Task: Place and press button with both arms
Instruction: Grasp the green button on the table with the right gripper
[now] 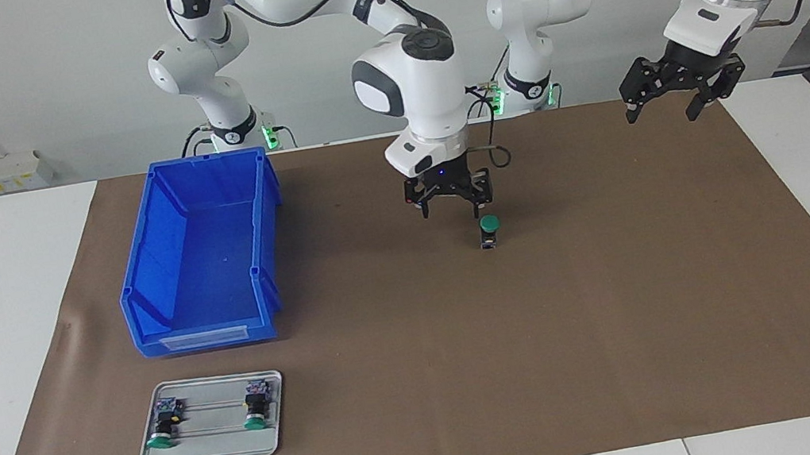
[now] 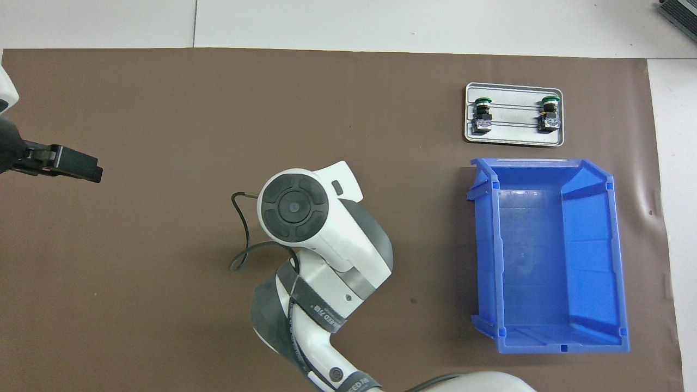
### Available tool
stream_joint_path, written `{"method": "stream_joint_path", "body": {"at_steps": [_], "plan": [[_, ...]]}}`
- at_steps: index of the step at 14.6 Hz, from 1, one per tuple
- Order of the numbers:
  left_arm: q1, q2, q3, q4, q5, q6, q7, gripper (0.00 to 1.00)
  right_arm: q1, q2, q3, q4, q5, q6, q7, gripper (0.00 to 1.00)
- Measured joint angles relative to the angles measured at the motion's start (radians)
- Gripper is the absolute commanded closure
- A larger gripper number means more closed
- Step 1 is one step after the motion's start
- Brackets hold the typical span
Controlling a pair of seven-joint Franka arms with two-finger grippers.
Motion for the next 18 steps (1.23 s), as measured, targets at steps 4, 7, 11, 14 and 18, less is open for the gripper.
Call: {"method": "stream_joint_path", "body": {"at_steps": [4,7,11,14,18], "plan": [[0.000,-0.030,-0.001,-0.040,0.026,0.000,0.001,0.00,0.052,0.145,-0.002,0.085,-0.030,0.078,0.054,0.00],[0.000,-0.033,-0.001,-0.040,0.054,0.000,0.001,0.00,0.062,0.161,-0.002,0.090,-0.030,0.128,0.054,0.00],[0.001,-0.034,0.003,-0.043,0.057,0.000,0.001,0.00,0.064,0.165,-0.003,0.031,-0.058,0.194,0.054,0.00],[0.002,-0.034,0.006,-0.045,0.057,0.000,0.001,0.00,0.066,0.165,-0.002,0.001,-0.061,0.202,0.054,0.00],[0.002,-0.035,0.008,-0.046,0.057,0.000,0.001,0.00,0.084,0.164,-0.002,0.001,-0.061,0.202,0.054,0.01]]}}
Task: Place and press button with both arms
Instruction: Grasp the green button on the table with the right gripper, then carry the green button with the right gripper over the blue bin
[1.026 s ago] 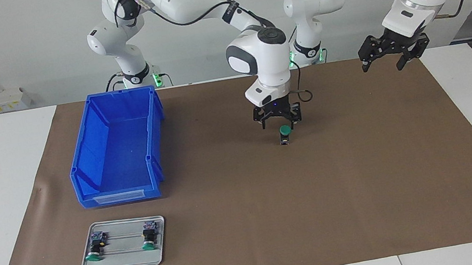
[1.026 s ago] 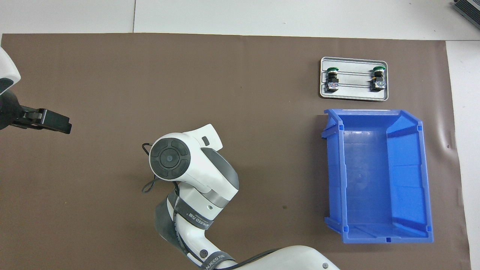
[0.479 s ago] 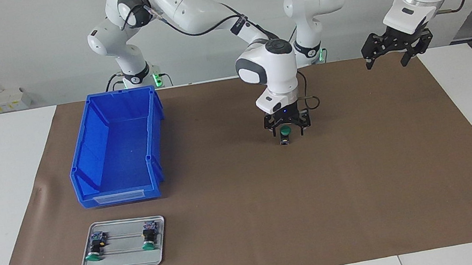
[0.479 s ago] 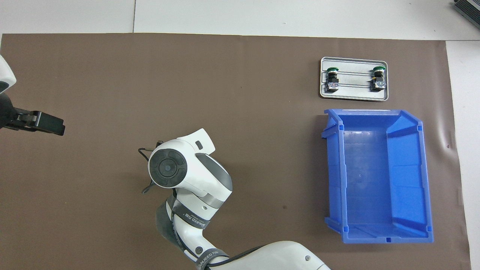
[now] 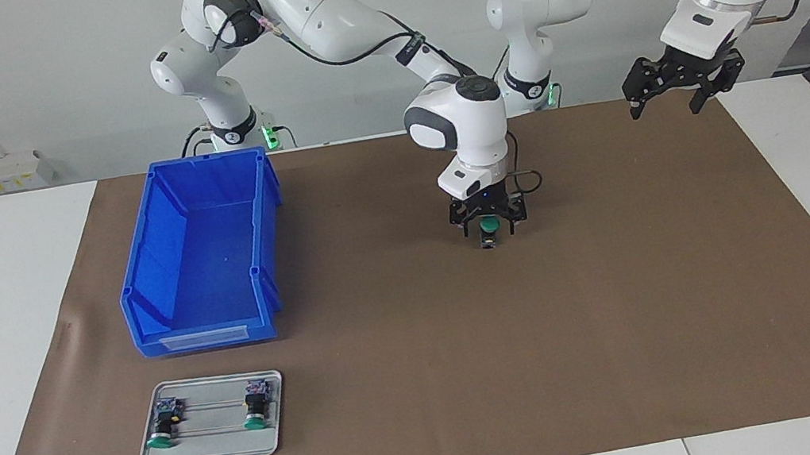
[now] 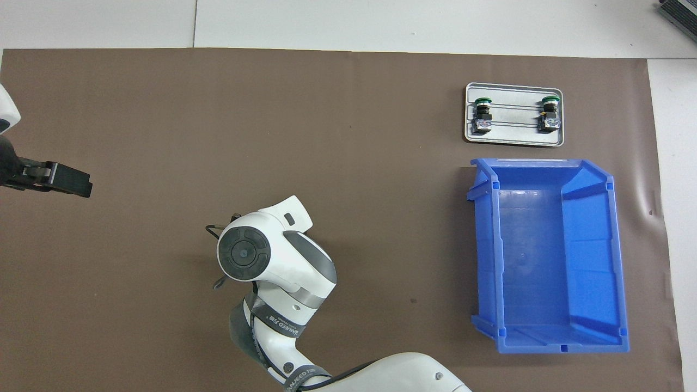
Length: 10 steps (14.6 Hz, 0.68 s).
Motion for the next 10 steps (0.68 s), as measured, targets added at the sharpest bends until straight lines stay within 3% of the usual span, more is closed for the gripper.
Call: {"method": "stream_joint_path", "body": {"at_steps": [3,5,6,7,8,10], "plan": [[0.000,0.000,0.000,0.000,0.000,0.000,0.000,0.00,0.004,0.000,-0.001,0.000,0.000,0.000,0.000,0.04],[0.000,-0.001,0.000,-0.001,0.000,0.000,0.000,0.00,0.003,0.000,-0.002,0.000,0.000,0.000,0.000,0.15],[0.000,-0.001,0.001,-0.001,0.000,0.000,0.000,0.00,0.002,-0.001,-0.003,0.000,0.000,0.000,0.000,0.35],[0.000,-0.001,0.001,-0.001,0.000,0.000,0.000,0.00,0.002,-0.001,-0.003,0.000,0.000,0.000,0.000,0.86],[0.000,-0.001,0.001,-0.001,0.000,0.000,0.000,0.00,0.002,-0.001,-0.003,0.000,-0.001,0.000,-0.001,1.00],[0.000,-0.001,0.002,-0.001,0.000,0.000,0.000,0.00,0.001,-0.001,-0.004,0.000,-0.001,0.000,-0.003,1.00]]}}
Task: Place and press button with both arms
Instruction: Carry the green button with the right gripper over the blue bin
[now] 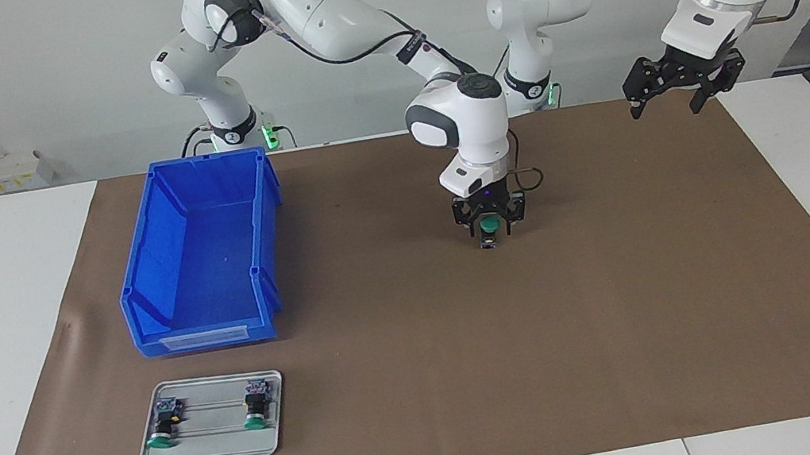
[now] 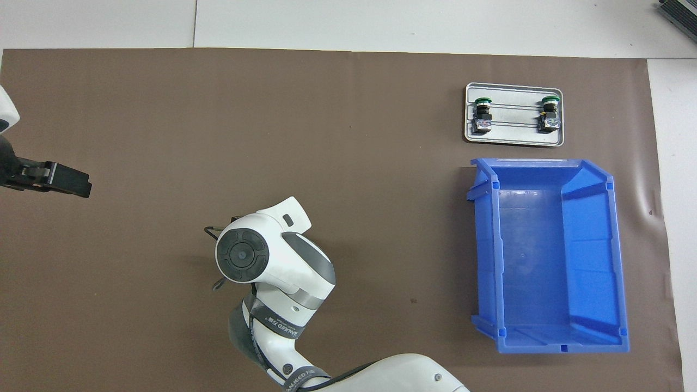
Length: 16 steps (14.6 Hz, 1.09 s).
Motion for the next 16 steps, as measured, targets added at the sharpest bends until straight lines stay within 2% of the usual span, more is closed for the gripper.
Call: {"method": "stream_joint_path", "body": {"at_steps": [5,9,12,16], "plan": [[0.000,0.000,0.000,0.000,0.000,0.000,0.000,0.00,-0.009,-0.001,-0.002,0.002,0.000,-0.006,-0.026,1.00],[0.000,0.000,0.000,0.000,0.000,0.000,0.000,0.00,-0.047,-0.033,-0.008,0.026,0.000,-0.069,-0.083,1.00],[0.000,0.000,0.000,0.000,0.000,0.000,0.000,0.00,-0.132,-0.139,-0.012,0.037,0.000,-0.188,-0.207,1.00],[0.000,0.000,0.000,0.000,0.000,0.000,0.000,0.00,-0.302,-0.291,-0.013,0.035,0.027,-0.346,-0.432,1.00]]}}
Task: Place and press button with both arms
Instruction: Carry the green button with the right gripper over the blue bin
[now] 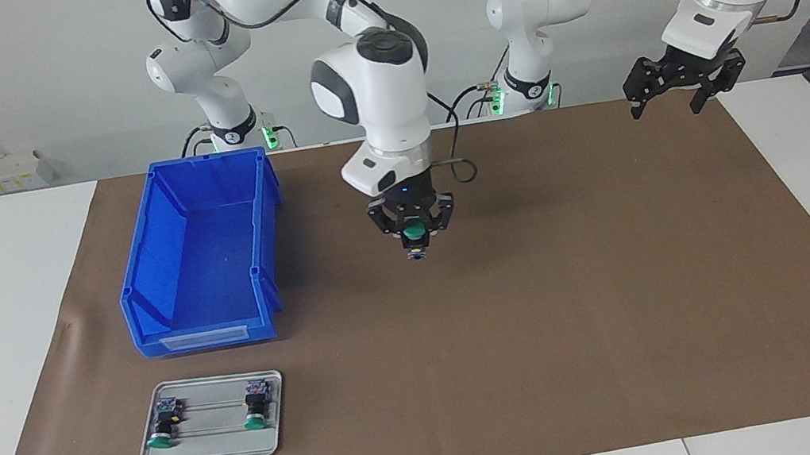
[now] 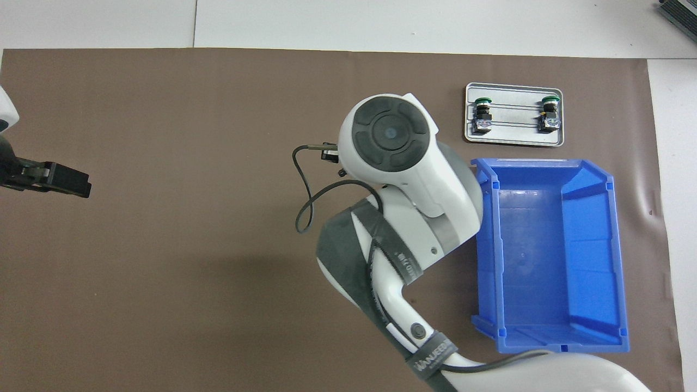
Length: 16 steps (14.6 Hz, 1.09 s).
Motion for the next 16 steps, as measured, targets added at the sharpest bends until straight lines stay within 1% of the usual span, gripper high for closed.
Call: {"method": "stream_joint_path", "body": {"at_steps": [5,8,10,11,14,16], "plan": [[0.000,0.000,0.000,0.000,0.000,0.000,0.000,0.00,-0.189,-0.064,0.001,-0.021,0.007,-0.096,-0.253,1.00],[0.000,0.000,0.000,0.000,0.000,0.000,0.000,0.00,-0.305,-0.122,0.000,-0.122,0.055,-0.099,-0.412,1.00],[0.000,0.000,0.000,0.000,0.000,0.000,0.000,0.00,-0.375,-0.171,0.000,-0.215,0.071,-0.074,-0.498,1.00],[0.000,0.000,0.000,0.000,0.000,0.000,0.000,0.00,-0.403,-0.199,0.000,-0.279,0.072,-0.031,-0.536,1.00],[0.000,0.000,0.000,0.000,0.000,0.000,0.000,0.00,-0.480,-0.290,0.000,-0.542,0.073,0.179,-0.654,1.00],[0.000,0.000,0.000,0.000,0.000,0.000,0.000,0.00,-0.517,-0.327,0.000,-0.673,0.073,0.267,-0.690,1.00]]}}
